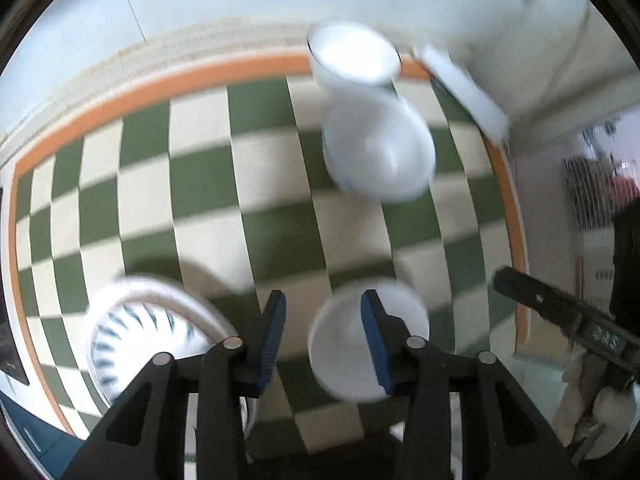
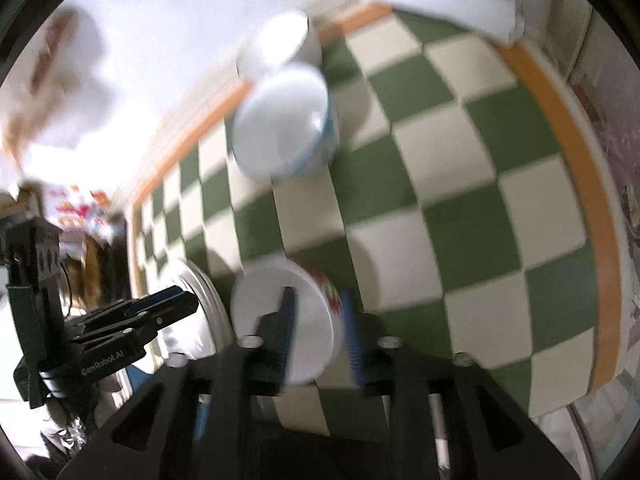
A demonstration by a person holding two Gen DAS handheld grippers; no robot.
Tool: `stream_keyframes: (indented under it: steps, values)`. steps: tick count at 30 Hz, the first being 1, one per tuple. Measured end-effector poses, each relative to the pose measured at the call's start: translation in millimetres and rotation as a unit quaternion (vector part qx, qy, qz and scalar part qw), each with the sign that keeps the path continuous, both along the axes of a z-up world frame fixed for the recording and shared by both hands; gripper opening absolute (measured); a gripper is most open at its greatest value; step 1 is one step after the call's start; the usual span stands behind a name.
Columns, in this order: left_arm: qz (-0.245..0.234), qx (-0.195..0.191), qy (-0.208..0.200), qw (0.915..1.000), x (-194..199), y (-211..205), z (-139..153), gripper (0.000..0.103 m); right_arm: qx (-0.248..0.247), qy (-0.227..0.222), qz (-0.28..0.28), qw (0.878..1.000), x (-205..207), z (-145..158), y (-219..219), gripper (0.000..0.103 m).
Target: Organize plates and bowls
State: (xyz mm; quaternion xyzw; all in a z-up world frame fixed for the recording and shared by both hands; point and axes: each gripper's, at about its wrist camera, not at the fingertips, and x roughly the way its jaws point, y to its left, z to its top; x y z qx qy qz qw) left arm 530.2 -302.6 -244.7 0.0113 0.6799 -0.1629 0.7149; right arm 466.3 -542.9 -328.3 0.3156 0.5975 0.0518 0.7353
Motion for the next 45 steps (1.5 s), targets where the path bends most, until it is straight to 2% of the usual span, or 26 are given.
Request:
stream_keyframes:
  steps: [1,3,5,13,15,18,20,22,24,28,33,40,45]
  values:
    - [0.010,-0.001,-0.003,0.9999,12.5,-1.2,-0.3,0.037,-0.001,-0.008,-0.006,1.000,7.3,4.0,-5.2,0.048]
    - [0.022,-0.004,-0.004,0.9997,30.1,-7.7,-5.7,0.037,0.000,-0.020,-0.015,1.000,23.1,6.8,-13.5,0.048]
    - [0.026,0.000,-0.004,0.9996,49.3,-17.6,-12.7,0.037,0.000,-0.014,-0.022,1.000,41.1,0.6,-18.3,0.048]
    - [0.007,0.009,0.034,0.9994,93.3,-37.8,-61.8,0.037,-0.002,0.011,-0.017,1.000,101.5,-42.1,-18.6,0.048]
    - [0.002,0.022,0.041,0.9989,99.1,-44.4,-74.8,0.036,-0.007,0.019,-0.015,1.000,113.1,-54.0,-17.1,0.048]
    - [-0.005,0.025,0.053,0.9983,104.1,-51.1,-91.8,0.029,-0.006,0.031,-0.014,0.999,127.6,-71.1,-15.7,0.047]
    - [-0.006,0.021,0.060,0.9979,105.2,-53.3,-100.6,0.021,-0.004,0.037,-0.012,0.999,134.5,-79.1,-14.4,0.038]
    - [-0.001,0.012,0.062,0.9980,105.0,-52.9,-105.6,0.020,-0.006,0.040,-0.010,0.999,138.5,-83.8,-12.7,0.020]
    - [-0.005,-0.004,0.061,0.9981,100.4,-55.0,-104.9,0.020,-0.005,0.039,-0.010,0.999,140.2,-84.4,-11.0,0.015]
    - [-0.024,0.013,0.042,0.9987,89.7,-63.9,-100.6,0.020,-0.034,0.032,-0.001,0.999,142.8,-80.3,-4.5,0.014]
    - [-0.023,-0.003,0.051,0.9984,83.8,-61.1,-94.8,0.020,-0.041,0.031,0.002,0.999,137.9,-71.7,-3.1,0.013]
    - [-0.050,-0.019,0.030,0.9981,62.7,-54.1,-56.6,0.020,-0.048,0.011,-0.002,0.999,116.4,-40.3,1.4,0.014]
    - [-0.068,-0.022,0.000,0.9974,38.9,-46.9,-23.9,0.020,-0.047,-0.002,-0.009,0.999,87.7,-9.9,10.8,0.014]
